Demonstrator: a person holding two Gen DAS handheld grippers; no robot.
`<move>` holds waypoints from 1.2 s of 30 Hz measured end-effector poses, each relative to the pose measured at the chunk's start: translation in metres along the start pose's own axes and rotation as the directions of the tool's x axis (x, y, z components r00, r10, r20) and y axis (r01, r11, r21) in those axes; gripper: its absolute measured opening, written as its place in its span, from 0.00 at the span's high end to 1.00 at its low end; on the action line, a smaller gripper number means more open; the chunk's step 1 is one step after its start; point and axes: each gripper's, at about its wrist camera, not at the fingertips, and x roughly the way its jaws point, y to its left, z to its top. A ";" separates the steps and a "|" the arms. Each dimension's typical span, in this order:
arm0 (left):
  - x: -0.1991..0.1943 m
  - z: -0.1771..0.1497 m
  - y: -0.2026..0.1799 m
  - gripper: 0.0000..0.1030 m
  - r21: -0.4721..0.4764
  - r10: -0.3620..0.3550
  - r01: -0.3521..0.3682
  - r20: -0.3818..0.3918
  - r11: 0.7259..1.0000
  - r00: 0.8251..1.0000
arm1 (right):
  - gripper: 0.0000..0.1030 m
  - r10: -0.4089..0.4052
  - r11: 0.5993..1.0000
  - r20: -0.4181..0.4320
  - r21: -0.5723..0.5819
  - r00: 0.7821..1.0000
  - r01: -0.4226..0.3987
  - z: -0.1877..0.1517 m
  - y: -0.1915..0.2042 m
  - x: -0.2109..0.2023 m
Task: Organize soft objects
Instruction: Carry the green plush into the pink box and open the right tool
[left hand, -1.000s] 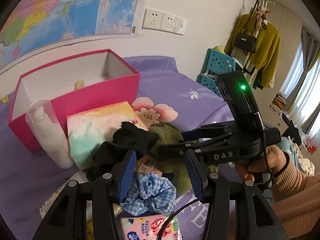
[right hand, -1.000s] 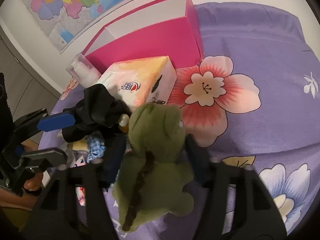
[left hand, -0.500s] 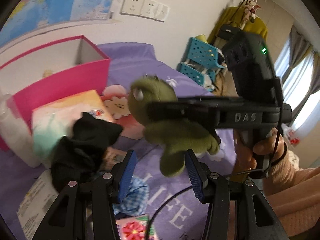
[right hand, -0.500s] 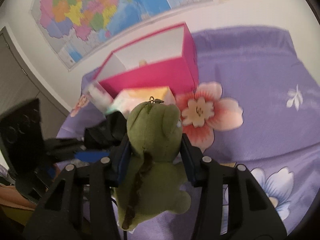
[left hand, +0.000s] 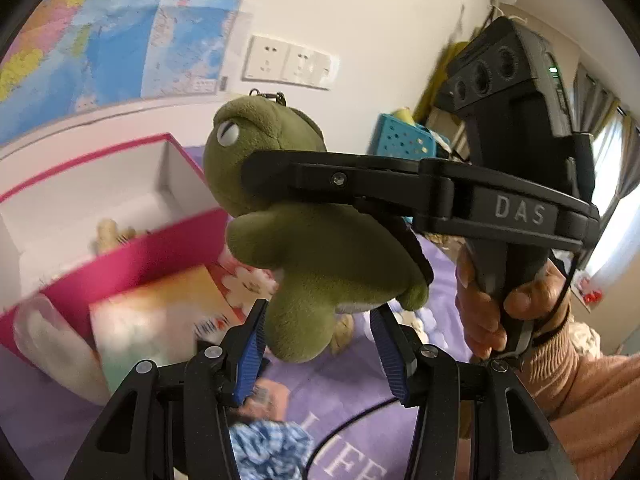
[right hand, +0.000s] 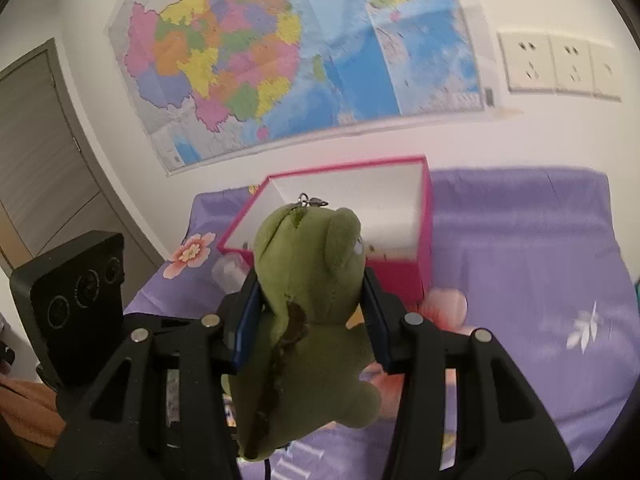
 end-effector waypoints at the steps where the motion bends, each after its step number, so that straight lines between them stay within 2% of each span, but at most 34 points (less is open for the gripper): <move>1: -0.001 0.003 0.004 0.50 -0.003 0.008 -0.008 0.006 1.000 1.000 | 0.52 -0.001 1.000 0.005 -0.010 1.000 0.001 0.006 0.001 0.003; 9: 0.001 0.037 0.026 0.50 -0.020 0.090 -0.089 0.026 0.996 0.996 | 0.52 0.004 1.000 0.029 -0.027 1.000 -0.003 0.045 -0.006 0.028; 23: 0.037 0.071 0.094 0.51 -0.163 0.156 -0.163 -0.054 0.973 0.986 | 0.51 -0.049 0.999 -0.048 -0.004 0.998 0.049 0.081 -0.037 0.104; 27: 0.048 0.068 0.107 0.51 -0.197 0.182 -0.195 -0.084 0.961 0.980 | 0.51 -0.077 0.997 -0.088 0.001 0.993 0.077 0.082 -0.045 0.124; 31: 0.051 0.065 0.109 0.51 -0.190 0.225 -0.240 -0.096 0.952 0.970 | 0.50 -0.137 0.991 -0.119 -0.022 0.983 0.135 0.081 -0.050 0.140; 36: 0.048 0.062 0.110 0.51 -0.192 0.247 -0.262 -0.096 0.946 0.964 | 0.42 -0.209 0.978 -0.174 -0.019 0.962 0.209 0.077 -0.061 0.157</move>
